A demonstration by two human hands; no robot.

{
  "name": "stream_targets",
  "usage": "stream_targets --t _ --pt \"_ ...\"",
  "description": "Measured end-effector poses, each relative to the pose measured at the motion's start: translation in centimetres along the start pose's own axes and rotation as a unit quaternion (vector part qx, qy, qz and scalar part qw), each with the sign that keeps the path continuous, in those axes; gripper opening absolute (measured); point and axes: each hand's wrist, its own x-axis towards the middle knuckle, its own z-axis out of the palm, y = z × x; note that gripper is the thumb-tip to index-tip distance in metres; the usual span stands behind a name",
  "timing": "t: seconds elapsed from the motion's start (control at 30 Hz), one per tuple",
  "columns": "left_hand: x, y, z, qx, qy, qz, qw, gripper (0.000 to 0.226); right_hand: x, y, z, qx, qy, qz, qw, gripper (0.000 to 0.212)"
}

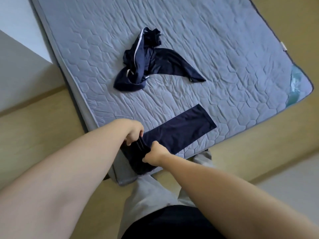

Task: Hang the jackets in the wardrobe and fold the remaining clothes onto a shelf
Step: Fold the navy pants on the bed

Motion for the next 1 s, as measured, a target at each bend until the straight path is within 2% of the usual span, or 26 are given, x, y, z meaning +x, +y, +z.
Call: stream_targets --t 0.1,0.23,0.43,0.57,0.7,0.87,0.93,1.0 --pt "5.9 7.0 -5.0 -0.032 0.045 0.017 0.998 0.051 3.1 6.3 -6.7 0.092 0.01 0.022 0.995 0.048" --pt "15.6 15.0 -11.0 -0.028 0.08 0.017 0.996 0.042 9.7 14.1 -15.5 0.115 0.05 0.027 0.992 0.044" --pt "29.7 20.8 -16.2 -0.047 0.117 0.035 0.991 0.044 21.7 23.0 -25.0 -0.002 0.077 0.006 0.997 0.035" --pt "35.8 22.4 -16.9 -0.035 0.126 0.035 0.991 0.039 27.2 26.4 -26.7 -0.03 0.068 0.012 0.997 0.034" --pt "39.3 22.7 -16.4 -0.02 0.161 0.043 0.986 0.035 30.2 28.2 -26.9 -0.069 0.101 0.021 0.992 0.042" --pt "41.3 22.9 -16.2 -0.003 0.151 0.053 0.987 0.036 31.9 29.3 -28.0 0.025 0.033 0.034 0.999 0.055" --pt "41.2 22.9 -15.6 -0.057 0.187 0.048 0.979 0.044 32.4 29.1 -28.5 0.066 -0.001 0.023 0.998 0.064" --pt "40.3 23.2 -13.9 -0.147 0.285 0.026 0.947 0.046 32.9 28.5 -28.9 0.083 -0.022 0.022 0.996 0.077"
